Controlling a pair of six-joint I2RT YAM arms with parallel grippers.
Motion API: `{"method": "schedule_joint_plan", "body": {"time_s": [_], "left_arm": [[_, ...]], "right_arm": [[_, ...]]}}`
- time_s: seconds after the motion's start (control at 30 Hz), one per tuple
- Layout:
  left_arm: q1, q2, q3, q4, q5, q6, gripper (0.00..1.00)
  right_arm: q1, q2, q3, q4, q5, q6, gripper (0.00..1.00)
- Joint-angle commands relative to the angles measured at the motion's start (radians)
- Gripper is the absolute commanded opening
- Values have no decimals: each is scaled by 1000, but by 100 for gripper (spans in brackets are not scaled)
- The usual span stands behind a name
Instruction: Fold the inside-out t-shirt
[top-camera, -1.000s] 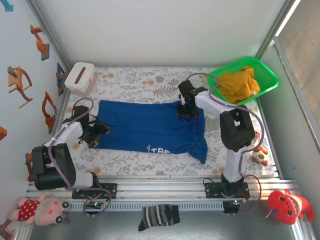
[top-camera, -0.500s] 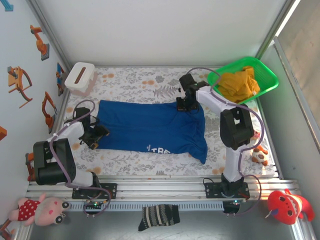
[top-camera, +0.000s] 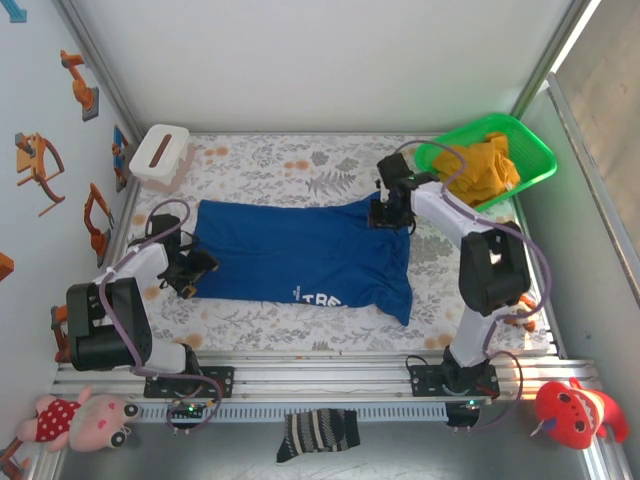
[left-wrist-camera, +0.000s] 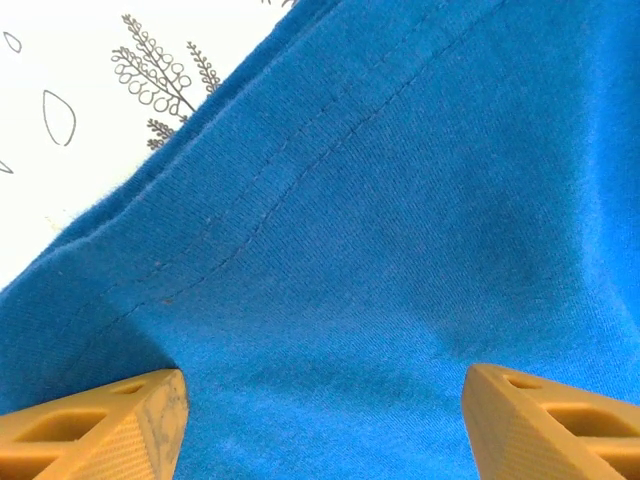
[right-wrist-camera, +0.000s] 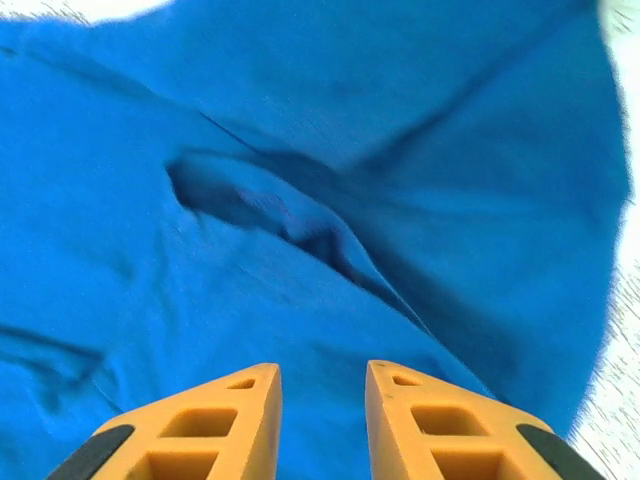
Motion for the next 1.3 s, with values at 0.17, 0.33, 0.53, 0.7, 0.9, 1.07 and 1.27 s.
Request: {"method": "schedule_joint_plan", "body": {"time_s": [0.17,0.33,0.53,0.7,0.9,1.07,1.27], "left_arm": [[-5,-65,90,-78,6,16,73],[-5,-32,74,-60,5,12,72],[-6,-1,37,-27,-2,5,73],[-5,20,24,-12,-8,5,73],[-5,56,16,7,-12,2,73],[-5,73,9,15,-25,2,73],[-5,82,-5,19,-41,0,73]], "right_arm": [[-33,-89,-186,44,47,41,24],[-44,-51,-185,57,72,63,25],[-64,-16,-173,57,89,85,27],[-80,2,-179,68,81,98,28],[-94,31,-169,108,7,105,25],[-113,34,-157,125,-40,107,0],[-161,-38,-108,111,-83,102,0]]}}
